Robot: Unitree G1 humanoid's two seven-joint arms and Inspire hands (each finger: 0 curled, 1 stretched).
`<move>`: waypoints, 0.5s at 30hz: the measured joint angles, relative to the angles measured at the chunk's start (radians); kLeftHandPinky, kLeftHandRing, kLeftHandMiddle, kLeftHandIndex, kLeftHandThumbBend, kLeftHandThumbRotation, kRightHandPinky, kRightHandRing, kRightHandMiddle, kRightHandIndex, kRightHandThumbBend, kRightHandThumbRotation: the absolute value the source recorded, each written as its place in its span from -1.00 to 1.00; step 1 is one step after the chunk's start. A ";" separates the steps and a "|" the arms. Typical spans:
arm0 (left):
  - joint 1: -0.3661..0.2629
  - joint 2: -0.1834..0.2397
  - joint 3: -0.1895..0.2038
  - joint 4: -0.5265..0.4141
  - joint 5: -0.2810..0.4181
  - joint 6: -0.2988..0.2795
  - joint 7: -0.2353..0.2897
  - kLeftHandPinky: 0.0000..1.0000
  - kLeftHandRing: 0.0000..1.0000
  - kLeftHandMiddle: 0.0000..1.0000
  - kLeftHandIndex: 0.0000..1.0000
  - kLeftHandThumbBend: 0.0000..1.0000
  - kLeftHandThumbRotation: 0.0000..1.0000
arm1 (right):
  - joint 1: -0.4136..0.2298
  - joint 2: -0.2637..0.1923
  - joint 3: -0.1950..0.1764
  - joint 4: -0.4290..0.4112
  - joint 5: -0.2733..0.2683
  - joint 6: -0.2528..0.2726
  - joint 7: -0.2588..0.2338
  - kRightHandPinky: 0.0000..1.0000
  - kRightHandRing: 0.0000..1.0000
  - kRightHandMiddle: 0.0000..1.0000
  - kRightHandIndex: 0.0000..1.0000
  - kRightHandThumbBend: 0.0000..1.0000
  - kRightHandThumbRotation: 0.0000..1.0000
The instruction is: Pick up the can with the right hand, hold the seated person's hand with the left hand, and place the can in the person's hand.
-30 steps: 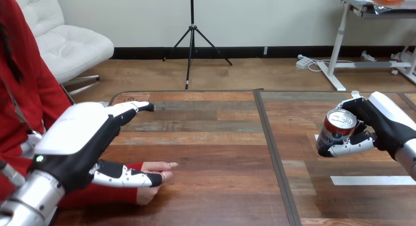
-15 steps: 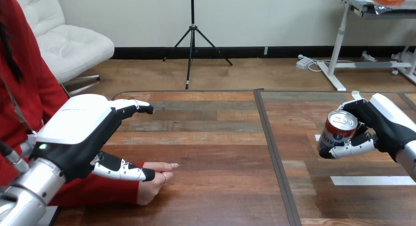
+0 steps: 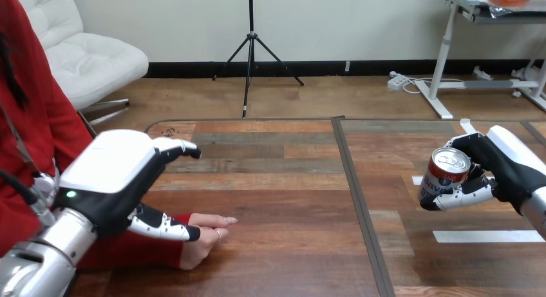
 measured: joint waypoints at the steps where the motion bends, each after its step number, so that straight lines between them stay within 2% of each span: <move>1: -0.003 0.000 -0.005 0.009 0.005 0.000 0.003 0.20 0.54 0.64 0.57 1.00 -0.26 | 0.000 0.000 0.000 0.000 0.000 0.000 0.000 -0.22 -0.18 -0.10 -0.07 0.54 -1.00; 15: -0.057 0.002 -0.075 0.163 0.052 -0.001 0.055 0.26 0.57 0.65 0.56 1.00 -0.25 | -0.004 0.000 0.000 0.000 0.000 0.000 0.000 -0.20 -0.17 -0.10 -0.06 0.53 -1.00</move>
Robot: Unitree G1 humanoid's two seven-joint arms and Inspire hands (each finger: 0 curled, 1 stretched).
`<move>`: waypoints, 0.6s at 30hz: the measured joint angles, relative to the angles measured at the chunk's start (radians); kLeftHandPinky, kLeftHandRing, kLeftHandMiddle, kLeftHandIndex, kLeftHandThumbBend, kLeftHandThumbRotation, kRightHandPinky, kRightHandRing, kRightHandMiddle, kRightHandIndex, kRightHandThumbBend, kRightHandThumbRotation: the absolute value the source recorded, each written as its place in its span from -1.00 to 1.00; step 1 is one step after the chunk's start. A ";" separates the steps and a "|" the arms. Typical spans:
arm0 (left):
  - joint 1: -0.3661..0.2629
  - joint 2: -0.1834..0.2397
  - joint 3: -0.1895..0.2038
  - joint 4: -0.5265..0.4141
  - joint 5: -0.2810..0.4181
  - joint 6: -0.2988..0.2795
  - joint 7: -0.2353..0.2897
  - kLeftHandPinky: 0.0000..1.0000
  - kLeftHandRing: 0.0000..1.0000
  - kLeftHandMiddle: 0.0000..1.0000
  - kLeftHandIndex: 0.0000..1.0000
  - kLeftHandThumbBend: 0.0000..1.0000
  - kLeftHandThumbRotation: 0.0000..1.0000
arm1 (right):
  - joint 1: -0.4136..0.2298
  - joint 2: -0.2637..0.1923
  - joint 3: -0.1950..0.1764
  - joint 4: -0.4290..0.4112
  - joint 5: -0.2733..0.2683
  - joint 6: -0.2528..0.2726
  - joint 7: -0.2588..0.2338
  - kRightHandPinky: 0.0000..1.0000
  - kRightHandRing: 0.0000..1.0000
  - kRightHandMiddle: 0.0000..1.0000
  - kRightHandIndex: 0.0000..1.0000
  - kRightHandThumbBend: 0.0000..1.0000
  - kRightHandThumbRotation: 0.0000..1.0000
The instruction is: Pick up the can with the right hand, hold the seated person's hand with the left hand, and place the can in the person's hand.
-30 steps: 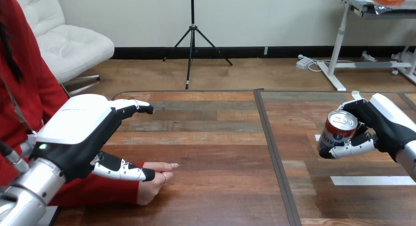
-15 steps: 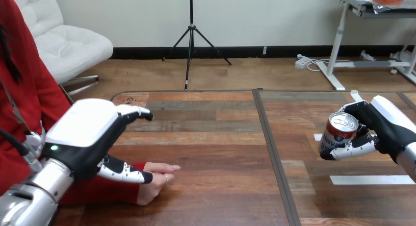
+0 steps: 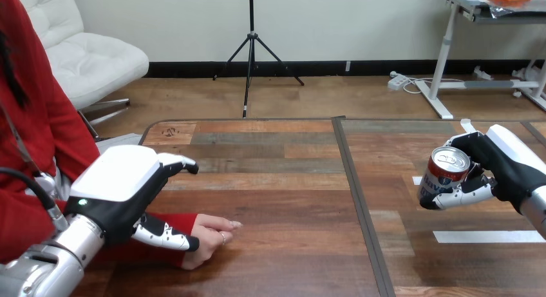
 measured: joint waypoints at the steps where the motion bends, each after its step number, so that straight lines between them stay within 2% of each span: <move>1: -0.003 0.000 -0.003 0.008 0.001 0.000 0.003 0.26 0.57 0.65 0.56 1.00 -0.25 | 0.000 0.000 0.000 0.000 0.000 0.000 0.000 -0.20 -0.17 -0.10 -0.06 0.53 -1.00; 11: -0.041 0.003 -0.044 0.072 0.013 0.014 0.008 0.34 0.63 0.69 0.61 1.00 -0.18 | -0.004 0.000 0.000 0.000 0.000 0.001 0.000 -0.26 -0.21 -0.11 -0.06 0.53 -1.00; 18: -0.076 0.009 -0.074 0.097 0.025 0.043 -0.021 0.42 0.68 0.74 0.66 1.00 -0.13 | -0.006 0.000 0.000 0.000 0.000 -0.003 0.000 -0.27 -0.22 -0.11 -0.06 0.55 -1.00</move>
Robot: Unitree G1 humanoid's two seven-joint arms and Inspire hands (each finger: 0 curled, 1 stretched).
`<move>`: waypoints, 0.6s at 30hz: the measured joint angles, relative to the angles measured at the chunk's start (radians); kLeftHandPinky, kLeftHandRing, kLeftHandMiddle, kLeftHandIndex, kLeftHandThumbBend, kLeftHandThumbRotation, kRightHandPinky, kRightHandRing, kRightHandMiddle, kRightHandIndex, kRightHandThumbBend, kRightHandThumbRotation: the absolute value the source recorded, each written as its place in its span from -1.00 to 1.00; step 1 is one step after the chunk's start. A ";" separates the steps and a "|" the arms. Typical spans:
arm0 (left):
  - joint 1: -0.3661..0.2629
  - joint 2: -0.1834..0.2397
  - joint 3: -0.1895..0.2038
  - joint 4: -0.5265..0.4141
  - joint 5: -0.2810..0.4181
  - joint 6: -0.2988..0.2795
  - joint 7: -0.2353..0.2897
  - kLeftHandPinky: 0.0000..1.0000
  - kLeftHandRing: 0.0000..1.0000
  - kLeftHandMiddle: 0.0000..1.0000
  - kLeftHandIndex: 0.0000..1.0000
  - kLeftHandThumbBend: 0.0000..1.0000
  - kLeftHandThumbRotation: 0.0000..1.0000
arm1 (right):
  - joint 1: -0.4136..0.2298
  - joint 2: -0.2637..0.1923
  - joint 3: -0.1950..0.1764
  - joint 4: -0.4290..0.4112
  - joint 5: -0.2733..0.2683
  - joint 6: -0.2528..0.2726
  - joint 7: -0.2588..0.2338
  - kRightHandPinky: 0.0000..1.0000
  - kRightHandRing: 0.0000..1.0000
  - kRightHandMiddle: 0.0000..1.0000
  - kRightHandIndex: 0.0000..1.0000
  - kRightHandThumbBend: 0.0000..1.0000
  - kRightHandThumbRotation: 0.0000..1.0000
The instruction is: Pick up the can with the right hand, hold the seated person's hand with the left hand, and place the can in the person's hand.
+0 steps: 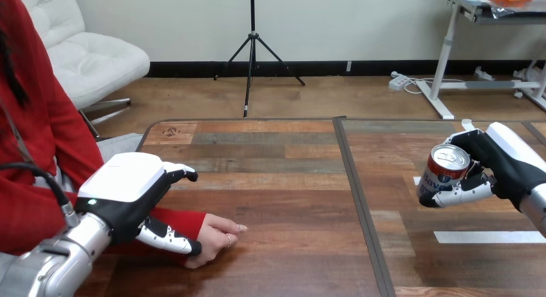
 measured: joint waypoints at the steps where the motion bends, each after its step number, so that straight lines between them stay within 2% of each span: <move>1: -0.005 0.001 -0.003 0.003 0.001 0.003 -0.002 0.42 0.68 0.74 0.66 1.00 -0.13 | 0.000 0.000 0.000 0.000 0.000 0.000 0.000 -0.27 -0.22 -0.11 -0.06 0.55 -1.00; 18: -0.080 0.025 -0.056 0.070 0.005 0.032 -0.028 0.49 0.71 0.78 0.70 1.00 -0.09 | -0.002 0.000 0.000 0.000 0.000 -0.001 0.000 -0.28 -0.24 -0.13 -0.06 0.57 -1.00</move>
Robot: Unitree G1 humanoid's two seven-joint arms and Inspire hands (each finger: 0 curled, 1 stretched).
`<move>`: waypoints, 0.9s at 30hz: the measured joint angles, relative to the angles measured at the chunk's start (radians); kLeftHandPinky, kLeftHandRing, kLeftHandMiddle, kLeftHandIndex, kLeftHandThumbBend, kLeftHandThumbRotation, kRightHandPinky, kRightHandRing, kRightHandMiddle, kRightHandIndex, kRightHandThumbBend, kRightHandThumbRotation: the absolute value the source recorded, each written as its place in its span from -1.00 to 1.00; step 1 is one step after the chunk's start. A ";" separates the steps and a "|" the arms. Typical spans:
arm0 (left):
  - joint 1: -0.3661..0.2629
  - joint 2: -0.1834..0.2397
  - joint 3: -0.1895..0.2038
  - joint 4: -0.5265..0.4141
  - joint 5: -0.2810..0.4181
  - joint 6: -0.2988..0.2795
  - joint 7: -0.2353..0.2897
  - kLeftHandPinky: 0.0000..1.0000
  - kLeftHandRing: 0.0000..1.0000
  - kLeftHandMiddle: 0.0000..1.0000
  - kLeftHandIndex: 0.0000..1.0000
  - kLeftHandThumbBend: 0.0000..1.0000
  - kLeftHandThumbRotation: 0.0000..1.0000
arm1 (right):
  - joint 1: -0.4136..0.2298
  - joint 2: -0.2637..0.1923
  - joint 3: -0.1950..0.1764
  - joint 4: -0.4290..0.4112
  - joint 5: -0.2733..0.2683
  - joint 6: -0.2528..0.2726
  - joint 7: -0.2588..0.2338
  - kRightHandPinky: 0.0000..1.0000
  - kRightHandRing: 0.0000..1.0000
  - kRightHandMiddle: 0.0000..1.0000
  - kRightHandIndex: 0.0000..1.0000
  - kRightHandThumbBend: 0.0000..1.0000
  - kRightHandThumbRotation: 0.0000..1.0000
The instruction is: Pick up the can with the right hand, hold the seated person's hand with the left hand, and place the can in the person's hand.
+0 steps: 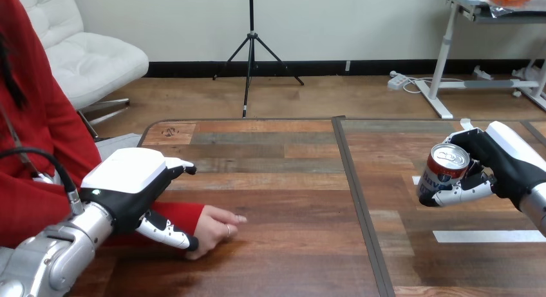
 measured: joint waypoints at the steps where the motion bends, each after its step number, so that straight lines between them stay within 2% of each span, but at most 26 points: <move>1: -0.004 0.001 -0.003 0.007 0.001 0.000 -0.001 0.49 0.71 0.78 0.70 1.00 -0.08 | 0.000 0.000 0.000 0.000 0.000 0.000 0.000 -0.28 -0.24 -0.13 -0.06 0.57 -1.00; 13: -0.040 0.017 -0.044 0.070 0.024 0.010 -0.010 0.51 0.74 0.80 0.73 1.00 -0.07 | -0.005 0.000 0.000 0.000 -0.001 0.000 0.000 -0.28 -0.24 -0.14 -0.06 0.58 -1.00; 27: -0.070 0.030 -0.069 0.106 0.025 0.008 -0.033 0.55 0.75 0.80 0.73 1.00 -0.10 | -0.013 0.000 0.000 -0.001 -0.004 0.000 0.000 -0.27 -0.24 -0.13 -0.05 0.57 -1.00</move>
